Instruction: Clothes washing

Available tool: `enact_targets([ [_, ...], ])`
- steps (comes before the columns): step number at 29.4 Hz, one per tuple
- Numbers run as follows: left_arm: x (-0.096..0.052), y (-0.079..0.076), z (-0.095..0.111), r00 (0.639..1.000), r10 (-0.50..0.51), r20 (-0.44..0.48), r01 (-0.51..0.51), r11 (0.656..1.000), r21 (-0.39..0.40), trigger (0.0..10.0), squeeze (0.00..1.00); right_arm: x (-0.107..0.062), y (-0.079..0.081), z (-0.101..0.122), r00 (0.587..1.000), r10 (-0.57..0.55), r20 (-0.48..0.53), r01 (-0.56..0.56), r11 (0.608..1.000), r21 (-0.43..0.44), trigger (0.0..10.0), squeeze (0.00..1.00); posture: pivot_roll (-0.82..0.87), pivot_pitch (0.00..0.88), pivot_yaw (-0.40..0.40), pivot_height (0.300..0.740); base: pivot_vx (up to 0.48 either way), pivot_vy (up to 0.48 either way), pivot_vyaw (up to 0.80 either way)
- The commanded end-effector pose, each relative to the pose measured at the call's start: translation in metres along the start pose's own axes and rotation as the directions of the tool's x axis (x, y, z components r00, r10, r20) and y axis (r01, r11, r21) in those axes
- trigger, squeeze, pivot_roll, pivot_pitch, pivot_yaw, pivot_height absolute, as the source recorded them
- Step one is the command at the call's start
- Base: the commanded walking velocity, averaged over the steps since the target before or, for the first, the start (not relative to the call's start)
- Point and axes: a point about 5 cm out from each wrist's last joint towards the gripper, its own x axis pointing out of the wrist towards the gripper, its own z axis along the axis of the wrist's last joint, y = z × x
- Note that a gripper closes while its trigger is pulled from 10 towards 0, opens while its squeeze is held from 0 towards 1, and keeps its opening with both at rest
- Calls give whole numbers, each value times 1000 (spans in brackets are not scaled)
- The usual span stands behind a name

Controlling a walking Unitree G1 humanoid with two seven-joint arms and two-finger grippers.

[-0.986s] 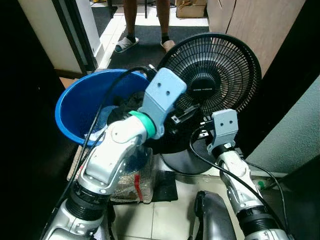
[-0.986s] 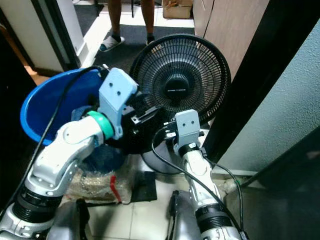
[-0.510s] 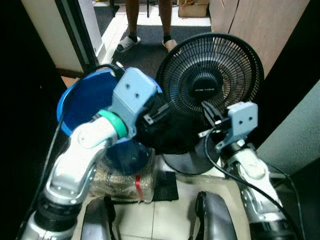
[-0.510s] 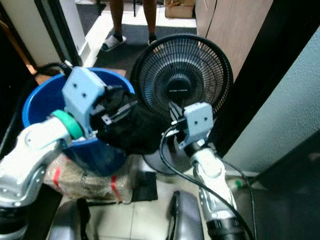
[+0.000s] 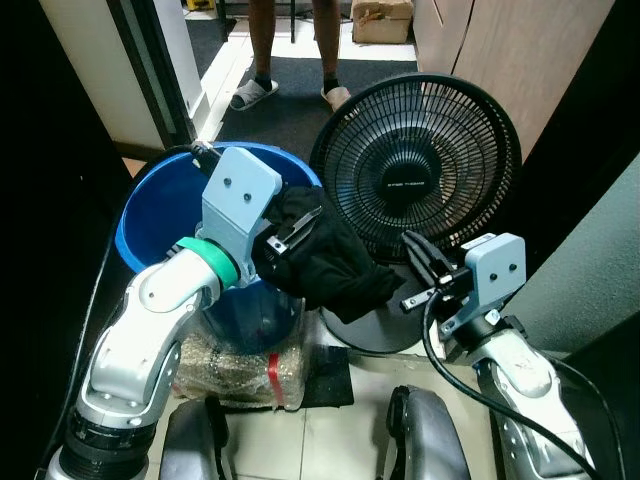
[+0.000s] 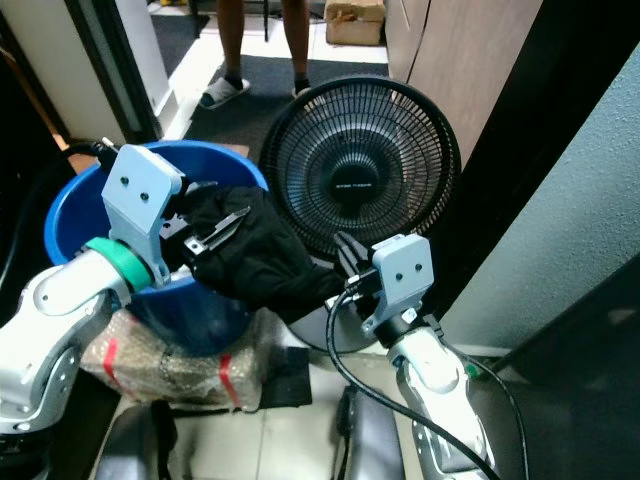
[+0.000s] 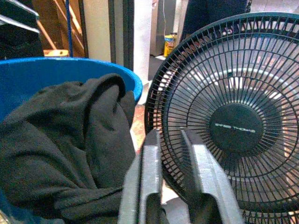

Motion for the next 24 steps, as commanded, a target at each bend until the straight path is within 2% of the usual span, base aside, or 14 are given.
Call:
enact_targets([
  [1,1,-2,-8,999,-1,-34,1,1000,-2,10000,0,-1,1,1,1000,0,-6,0,999,37,10000,1000,62,107,60,460,0,0,0],
  [3,4,-2,-10,999,10,-42,-10,1000,-4,10000,0,5,5,0,999,35,-15,-33,994,107,10000,1000,64,108,59,460,0,0,0],
  [9,4,-1,-11,999,16,-47,-16,1000,-5,10000,0,6,6,-2,998,50,-22,-47,991,129,10000,1000,64,108,59,460,0,0,0],
  [10,8,0,-12,998,30,-48,-30,999,-11,10000,0,14,14,-11,994,106,-35,-98,978,182,10000,1000,81,115,46,460,0,0,0],
  [12,8,0,-12,998,30,-48,-30,999,-11,10000,0,14,14,-11,994,106,-35,-98,978,182,10000,1000,81,115,46,460,0,0,0],
  [13,12,1,-13,998,49,-49,-50,999,-19,10000,0,25,24,-23,985,166,-57,-148,961,234,10000,1000,87,117,40,460,0,0,0],
  [16,12,1,-13,998,49,-49,-50,999,-19,10000,0,25,24,-23,985,166,-57,-148,961,234,10000,1000,87,117,40,460,0,0,0],
  [17,15,2,-14,996,67,-51,-68,997,-24,10000,0,34,34,-33,971,227,-73,-198,938,283,10000,1000,92,118,36,460,0,0,0],
  [19,15,2,-14,996,67,-51,-68,997,-24,10000,0,34,34,-33,971,227,-73,-198,938,283,10000,1000,92,118,36,460,0,0,0],
  [20,17,6,-17,993,101,-60,-103,994,-28,10000,0,43,47,-41,956,276,-99,-240,931,277,10000,1000,107,124,21,460,0,0,0],
  [23,17,6,-17,993,101,-60,-103,994,-28,10000,0,43,47,-41,956,276,-99,-240,931,277,10000,1000,107,124,21,460,0,0,0],
  [24,17,9,-19,990,126,-69,-128,991,-29,10000,0,48,56,-44,946,304,-115,-267,928,259,10000,0,109,125,18,460,0,0,0],
])
